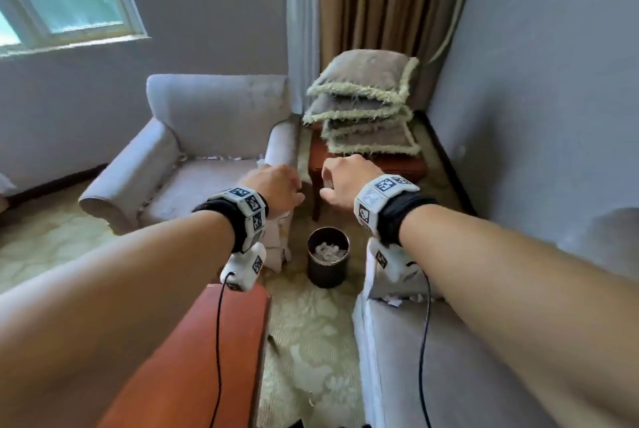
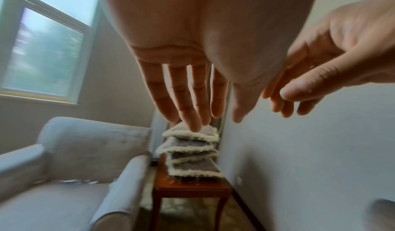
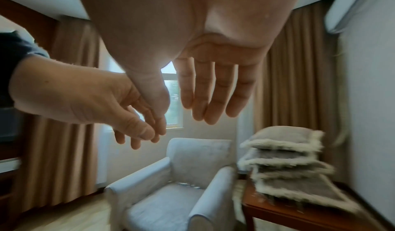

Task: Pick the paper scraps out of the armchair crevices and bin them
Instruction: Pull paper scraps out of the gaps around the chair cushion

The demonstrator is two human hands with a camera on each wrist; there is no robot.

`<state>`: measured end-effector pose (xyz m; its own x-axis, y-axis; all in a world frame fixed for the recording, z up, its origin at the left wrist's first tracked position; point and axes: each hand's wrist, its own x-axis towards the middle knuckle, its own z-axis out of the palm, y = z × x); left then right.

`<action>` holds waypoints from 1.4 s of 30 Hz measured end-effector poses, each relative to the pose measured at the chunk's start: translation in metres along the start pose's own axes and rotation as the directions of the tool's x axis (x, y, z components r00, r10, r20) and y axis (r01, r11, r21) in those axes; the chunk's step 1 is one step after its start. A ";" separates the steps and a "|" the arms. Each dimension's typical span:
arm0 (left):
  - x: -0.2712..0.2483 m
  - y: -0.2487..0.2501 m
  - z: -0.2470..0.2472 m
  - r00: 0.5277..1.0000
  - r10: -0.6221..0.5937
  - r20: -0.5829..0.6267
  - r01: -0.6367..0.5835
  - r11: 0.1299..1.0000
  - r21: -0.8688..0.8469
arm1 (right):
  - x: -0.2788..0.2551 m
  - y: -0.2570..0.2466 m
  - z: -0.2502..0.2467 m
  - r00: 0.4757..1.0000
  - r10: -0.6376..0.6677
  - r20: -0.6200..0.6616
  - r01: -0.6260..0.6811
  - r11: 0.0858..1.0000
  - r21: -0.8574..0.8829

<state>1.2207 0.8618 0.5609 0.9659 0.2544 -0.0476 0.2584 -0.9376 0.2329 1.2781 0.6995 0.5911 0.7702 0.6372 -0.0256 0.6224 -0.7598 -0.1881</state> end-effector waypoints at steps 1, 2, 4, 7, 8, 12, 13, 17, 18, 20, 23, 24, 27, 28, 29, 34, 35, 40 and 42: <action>0.014 0.022 0.005 0.997 0.068 0.020 -0.069 0.997 0.018 | -0.009 0.023 -0.004 0.996 0.087 -0.005 -0.087 0.996 0.019; 0.025 0.043 0.010 0.990 0.138 0.035 -0.140 0.990 0.033 | -0.018 0.043 -0.006 0.986 0.168 -0.005 -0.168 0.985 0.036; 0.041 0.089 0.019 0.958 0.276 0.078 -0.280 0.959 0.047 | -0.042 0.081 -0.010 0.948 0.317 -0.013 -0.316 0.947 0.056; 0.053 0.149 0.037 0.876 0.452 0.166 -0.461 0.887 0.020 | -0.081 0.122 -0.012 0.859 0.510 -0.050 -0.505 0.859 0.081; 0.054 0.168 0.045 0.841 0.505 0.193 -0.517 0.856 0.014 | -0.097 0.131 -0.010 0.824 0.564 -0.055 -0.558 0.824 0.099; 0.036 0.239 0.074 0.698 0.665 0.266 -0.685 0.728 -0.026 | -0.173 0.158 -0.001 0.649 0.759 -0.058 -0.748 0.650 0.136; 0.026 0.254 0.080 0.654 0.702 0.282 -0.722 0.690 -0.041 | -0.195 0.161 0.000 0.600 0.798 -0.054 -0.787 0.601 0.141; -0.030 0.313 0.094 0.469 0.822 0.323 -0.853 0.517 -0.078 | -0.288 0.157 -0.002 0.415 0.907 -0.076 -0.895 0.422 0.143; -0.045 0.328 0.095 0.424 0.845 0.326 -0.876 0.474 -0.087 | -0.311 0.154 -0.004 0.372 0.924 -0.089 -0.914 0.381 0.142; -0.079 0.354 0.092 0.347 0.883 0.316 -0.908 0.401 -0.122 | -0.355 0.147 -0.009 0.298 0.948 -0.112 -0.941 0.311 0.136; -0.133 0.385 0.090 0.228 0.934 0.275 -0.947 0.278 -0.158 | -0.415 0.133 -0.017 0.220 0.965 -0.145 -0.962 0.240 0.132; -0.151 0.394 0.090 0.200 0.942 0.271 -0.954 0.250 -0.164 | -0.434 0.127 -0.018 0.202 0.967 -0.156 -0.966 0.223 0.130; -0.206 0.416 0.097 0.137 0.951 0.278 -0.970 0.185 -0.156 | -0.490 0.108 -0.015 0.177 0.967 -0.185 -0.971 0.202 0.127; -0.225 0.422 0.099 0.127 0.950 0.284 -0.973 0.174 -0.149 | -0.510 0.102 -0.013 0.177 0.966 -0.188 -0.972 0.201 0.118; -0.244 0.429 0.103 0.115 0.950 0.289 -0.976 0.163 -0.147 | -0.530 0.096 -0.011 0.179 0.965 -0.191 -0.973 0.202 0.109; -0.354 0.460 0.115 0.063 0.952 0.298 -0.980 0.115 -0.163 | -0.643 0.067 0.000 0.139 0.973 -0.185 -0.981 0.161 0.108; -0.377 0.466 0.118 0.041 0.953 0.299 -0.982 0.093 -0.163 | -0.667 0.064 0.002 0.119 0.976 -0.182 -0.984 0.141 0.112; -0.479 0.498 0.134 -0.040 0.957 0.288 -0.977 0.023 -0.212 | -0.774 0.050 0.011 -0.004 0.987 -0.161 -0.988 0.021 0.150; -0.509 0.508 0.144 -0.080 0.950 0.303 -0.977 -0.014 -0.214 | -0.807 0.047 0.018 -0.032 0.988 -0.150 -0.987 -0.008 0.163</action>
<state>0.8621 0.2223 0.5636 0.1721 -0.9827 -0.0692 -0.9502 -0.1841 0.2513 0.6833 0.1518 0.5857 0.6109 -0.7908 -0.0376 -0.7873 -0.6019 -0.1336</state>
